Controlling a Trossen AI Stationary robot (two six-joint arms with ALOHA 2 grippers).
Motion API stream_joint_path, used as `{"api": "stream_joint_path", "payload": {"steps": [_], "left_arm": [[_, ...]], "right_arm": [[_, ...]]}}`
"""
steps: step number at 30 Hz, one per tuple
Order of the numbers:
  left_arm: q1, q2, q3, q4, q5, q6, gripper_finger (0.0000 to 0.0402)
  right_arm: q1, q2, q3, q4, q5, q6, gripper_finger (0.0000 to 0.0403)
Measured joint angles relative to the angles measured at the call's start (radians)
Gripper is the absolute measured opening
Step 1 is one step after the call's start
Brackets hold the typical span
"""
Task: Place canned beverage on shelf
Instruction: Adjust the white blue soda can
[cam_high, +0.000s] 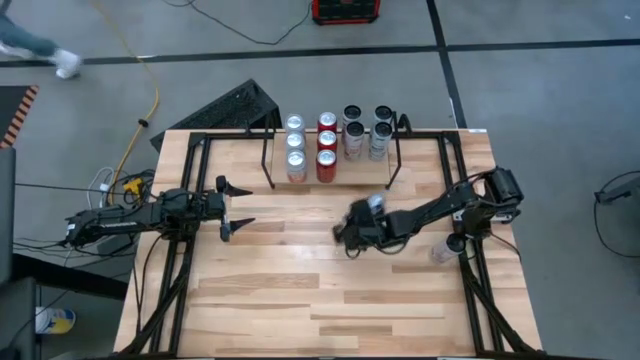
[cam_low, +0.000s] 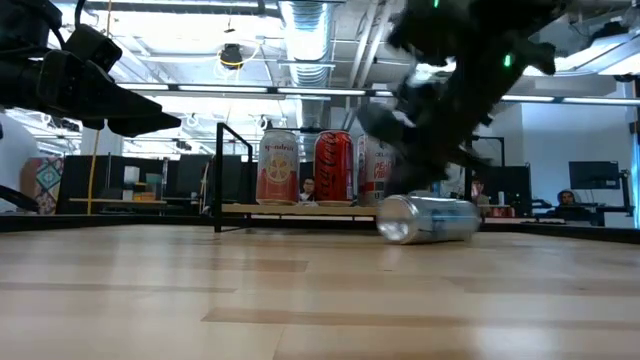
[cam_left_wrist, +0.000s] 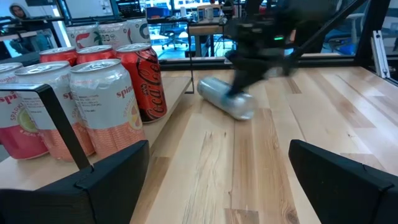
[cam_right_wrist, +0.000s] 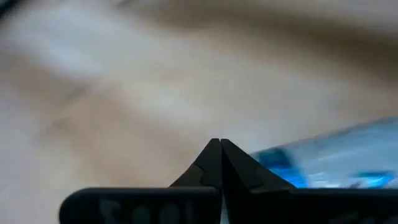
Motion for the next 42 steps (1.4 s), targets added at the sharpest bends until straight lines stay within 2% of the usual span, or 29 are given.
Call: {"api": "stream_joint_path", "payload": {"steps": [2,4,7,13,17,20,23,27,34,39,42], "left_arm": [[0.000,0.000,0.000,0.000,0.000,0.000,0.0373],[0.000,0.000,0.000,0.000,0.000,0.000,0.0373],[0.000,0.000,0.000,0.000,0.000,0.000,0.0373],[0.000,0.000,0.000,0.000,0.000,0.000,0.0373],[0.000,0.000,0.000,0.000,0.000,0.000,0.0373],[0.000,0.000,0.000,0.000,0.000,0.000,0.0373],[0.000,0.004,0.000,0.000,0.000,0.000,0.0373],[0.000,0.012,0.000,-0.002,0.002,0.000,0.0373],[0.000,0.024,0.000,0.000,0.001,0.000,0.0373],[0.000,0.026,0.000,0.000,0.000,0.000,0.0373],[0.000,0.026,0.000,0.000,-0.001,0.000,0.0373]], "right_arm": [[0.010,0.000,0.011,0.121,-0.096,-0.119,0.0023],[0.022,0.000,0.050,0.138,-0.125,-0.167,0.0023],[0.034,-0.019,0.119,-0.004,-0.059,-0.154,0.0022],[0.048,-0.022,0.232,-0.263,-0.008,0.043,0.0022],[0.025,0.016,0.258,-0.151,-0.020,-0.024,0.0022],[-0.015,0.083,0.283,0.020,-0.102,-0.166,0.0022],[-0.049,0.167,0.350,0.040,-0.164,-0.238,0.0022],[-0.081,0.279,0.456,-0.070,-0.237,-0.273,0.0022],[-0.072,0.373,0.609,-0.313,-0.260,-0.318,0.0022],[-0.014,0.328,0.665,-0.619,-0.259,-0.264,0.0022],[0.029,0.254,0.679,-0.693,-0.217,-0.228,0.0024]]}}
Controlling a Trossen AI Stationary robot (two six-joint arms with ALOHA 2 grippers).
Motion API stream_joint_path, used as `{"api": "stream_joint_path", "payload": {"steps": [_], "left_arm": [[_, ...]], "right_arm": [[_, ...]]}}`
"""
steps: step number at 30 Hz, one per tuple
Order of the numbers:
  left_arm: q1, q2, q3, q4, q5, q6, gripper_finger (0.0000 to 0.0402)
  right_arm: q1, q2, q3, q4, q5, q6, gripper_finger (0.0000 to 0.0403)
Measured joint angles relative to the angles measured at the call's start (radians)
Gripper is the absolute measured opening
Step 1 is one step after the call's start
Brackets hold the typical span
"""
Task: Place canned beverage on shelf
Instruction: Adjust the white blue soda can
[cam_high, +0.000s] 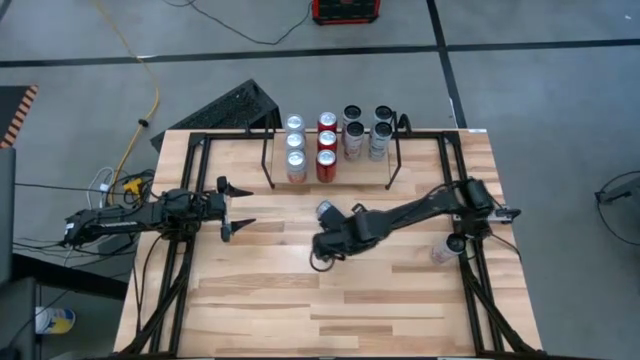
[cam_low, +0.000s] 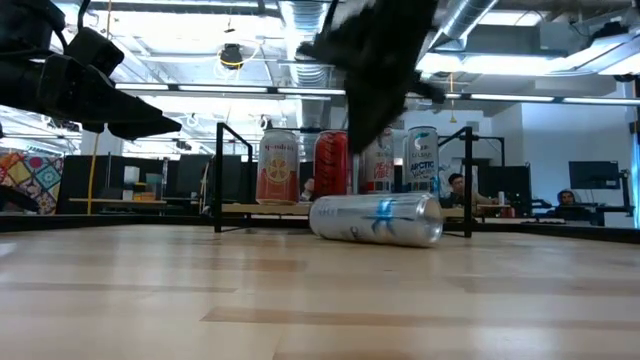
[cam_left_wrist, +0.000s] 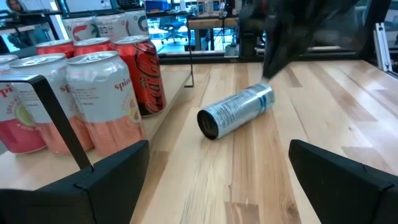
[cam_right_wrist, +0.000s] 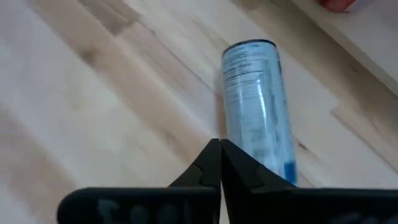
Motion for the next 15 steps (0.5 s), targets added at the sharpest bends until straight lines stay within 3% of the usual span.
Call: {"api": "stream_joint_path", "payload": {"steps": [4,8,11,15], "left_arm": [[0.000,0.000,0.000,0.000,0.000,0.000,0.0373],[0.000,0.000,0.000,0.000,0.000,0.000,0.0373],[0.000,0.000,0.000,0.000,0.000,0.000,0.0373],[0.000,0.000,0.000,0.000,0.000,0.000,0.0373]], "right_arm": [[0.041,-0.073,0.000,-0.118,0.038,0.038,0.0043],[-0.004,-0.107,-0.002,-0.182,0.018,-0.003,0.0082],[-0.065,-0.103,-0.002,-0.188,-0.015,-0.084,0.0129],[-0.174,-0.052,-0.010,-0.192,-0.146,-0.233,0.0214]]}}
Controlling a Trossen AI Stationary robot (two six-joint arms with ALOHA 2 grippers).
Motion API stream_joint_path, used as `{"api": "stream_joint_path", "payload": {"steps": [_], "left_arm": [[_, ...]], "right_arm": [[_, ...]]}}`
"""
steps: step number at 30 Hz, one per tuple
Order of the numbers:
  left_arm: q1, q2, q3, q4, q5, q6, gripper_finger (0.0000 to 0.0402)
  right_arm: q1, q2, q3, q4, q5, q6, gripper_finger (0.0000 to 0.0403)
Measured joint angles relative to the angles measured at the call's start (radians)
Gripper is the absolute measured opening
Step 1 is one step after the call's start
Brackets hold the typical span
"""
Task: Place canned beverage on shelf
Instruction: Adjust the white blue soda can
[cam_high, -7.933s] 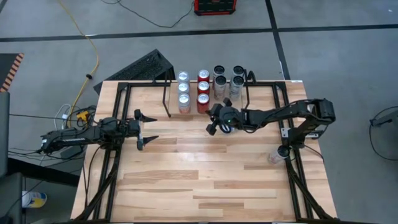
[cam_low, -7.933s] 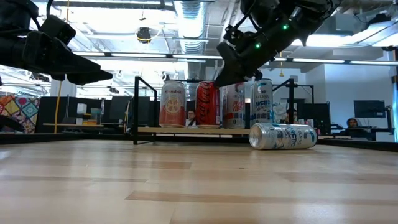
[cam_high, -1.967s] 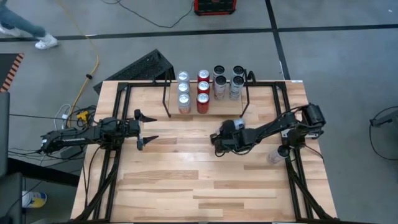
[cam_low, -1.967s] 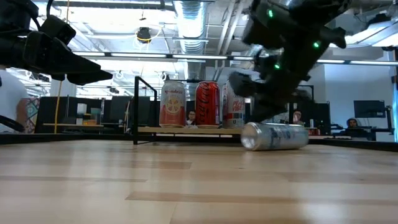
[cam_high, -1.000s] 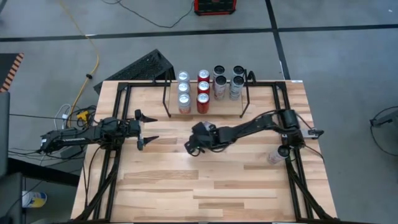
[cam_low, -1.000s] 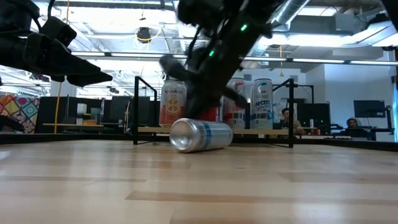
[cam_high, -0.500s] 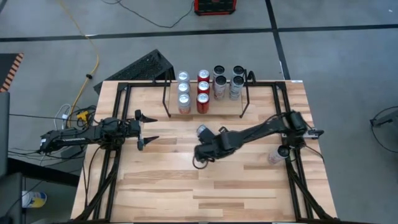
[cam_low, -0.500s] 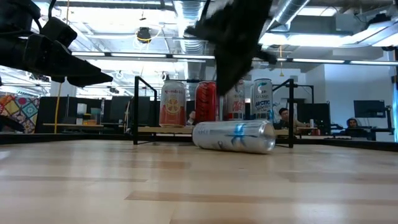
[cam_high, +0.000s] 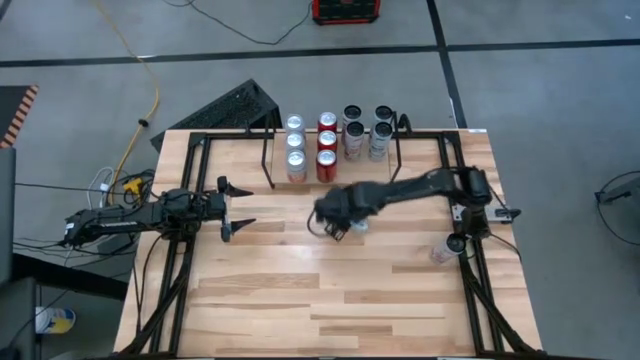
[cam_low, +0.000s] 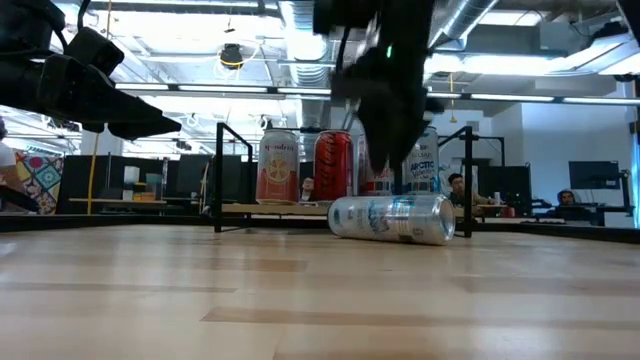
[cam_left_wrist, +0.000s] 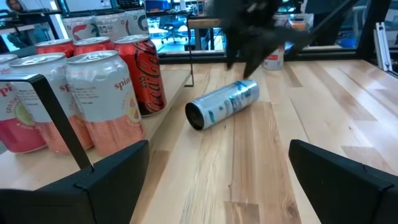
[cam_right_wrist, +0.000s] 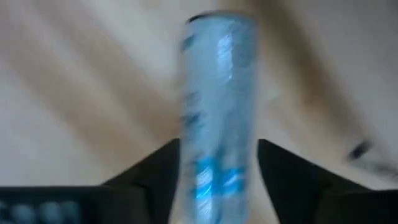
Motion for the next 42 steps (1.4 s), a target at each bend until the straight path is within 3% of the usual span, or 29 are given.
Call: {"api": "stream_joint_path", "payload": {"steps": [6,10,13,26,32,37,42], "left_arm": [[0.000,0.000,0.000,0.000,0.000,0.000,0.0373],[0.000,0.000,0.000,0.000,0.000,0.000,0.0373],[0.000,0.000,0.000,0.000,0.000,0.000,0.0373],[0.000,0.000,0.000,0.000,0.000,0.000,0.0373],[0.000,0.000,0.000,0.000,0.000,0.000,0.0373],[0.000,0.000,0.000,0.000,0.000,0.000,0.0373],[0.000,0.000,0.000,0.000,0.000,0.000,0.0373]], "right_arm": [[-0.127,-0.021,-0.105,0.113,-0.059,-0.129,0.0330],[-0.158,-0.030,-0.161,0.178,-0.184,-0.141,0.0369],[-0.150,-0.024,-0.208,0.258,-0.211,-0.145,0.0382],[-0.052,-0.022,-0.342,0.492,-0.208,-0.057,0.0366],[-0.036,-0.022,-0.388,0.618,-0.196,-0.042,0.0336],[-0.003,-0.024,-0.394,0.695,-0.090,-0.073,0.0273],[0.069,-0.042,-0.393,0.795,0.045,-0.105,0.0272]]}}
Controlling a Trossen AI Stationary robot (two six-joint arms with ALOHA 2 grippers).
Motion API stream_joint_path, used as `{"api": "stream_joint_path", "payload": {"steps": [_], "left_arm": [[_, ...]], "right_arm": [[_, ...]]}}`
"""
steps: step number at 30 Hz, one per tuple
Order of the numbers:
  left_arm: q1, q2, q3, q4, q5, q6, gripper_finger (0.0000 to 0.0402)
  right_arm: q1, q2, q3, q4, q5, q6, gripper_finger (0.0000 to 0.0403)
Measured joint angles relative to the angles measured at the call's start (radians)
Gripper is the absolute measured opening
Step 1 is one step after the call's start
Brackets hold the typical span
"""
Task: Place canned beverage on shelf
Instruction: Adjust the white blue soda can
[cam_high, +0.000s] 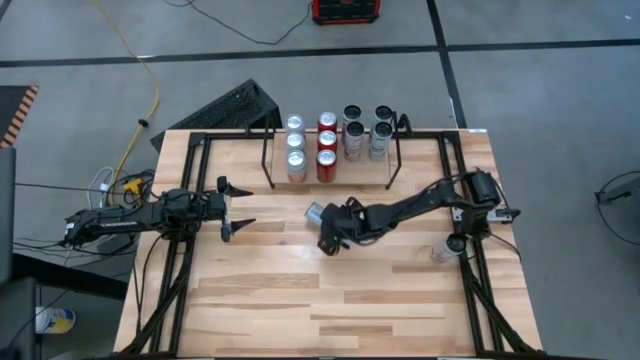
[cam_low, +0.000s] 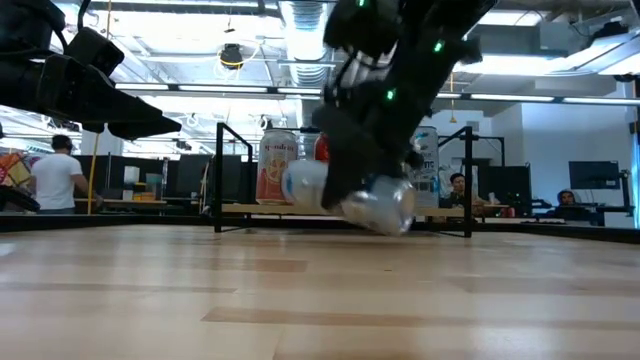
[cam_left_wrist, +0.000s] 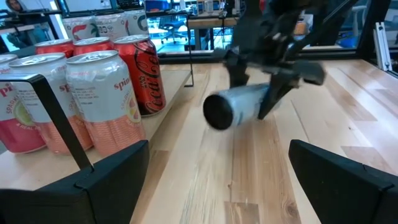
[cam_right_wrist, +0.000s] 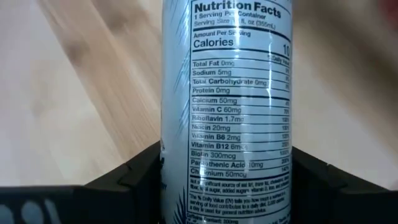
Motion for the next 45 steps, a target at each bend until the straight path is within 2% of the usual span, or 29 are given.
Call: {"api": "stream_joint_path", "payload": {"steps": [2,6,9,12,16,18,20,23,28,41,45], "left_arm": [[0.000,0.000,0.000,0.000,0.000,0.000,0.0373],[0.000,0.000,0.000,0.001,0.000,0.000,0.0373],[0.000,0.000,0.000,0.000,0.000,0.000,0.0373],[0.000,0.000,0.000,0.000,0.000,0.000,0.0373],[0.000,0.000,0.000,0.000,0.000,0.000,0.0373],[0.000,0.000,0.000,0.000,0.000,0.000,0.0373],[0.000,0.000,0.000,0.001,0.000,0.000,0.0373],[0.000,0.000,0.000,0.000,0.000,0.000,0.0373],[0.000,0.000,0.000,0.000,0.000,0.000,0.0373],[0.000,0.000,0.000,0.000,0.000,0.000,0.0373],[0.000,0.000,0.000,0.000,0.000,0.000,0.0373]], "right_arm": [[0.045,-0.009,0.000,0.045,0.096,-0.018,0.0272],[0.150,-0.011,-0.013,0.251,0.332,-0.072,0.0272],[0.207,0.019,-0.073,0.571,0.460,-0.146,0.0272],[0.234,0.094,-0.168,0.952,0.508,-0.261,0.0272],[0.234,0.247,-0.217,1.461,0.516,-0.488,0.0272],[0.221,0.320,-0.210,1.657,0.510,-0.580,0.0272],[0.206,0.387,-0.197,1.776,0.484,-0.626,0.0272],[0.184,0.460,-0.172,1.844,0.450,-0.645,0.0272],[0.158,0.513,-0.129,1.854,0.444,-0.645,0.0272],[0.156,0.521,-0.118,1.858,0.423,-0.704,0.0274],[0.156,0.521,-0.118,1.856,0.425,-0.705,0.0314]]}}
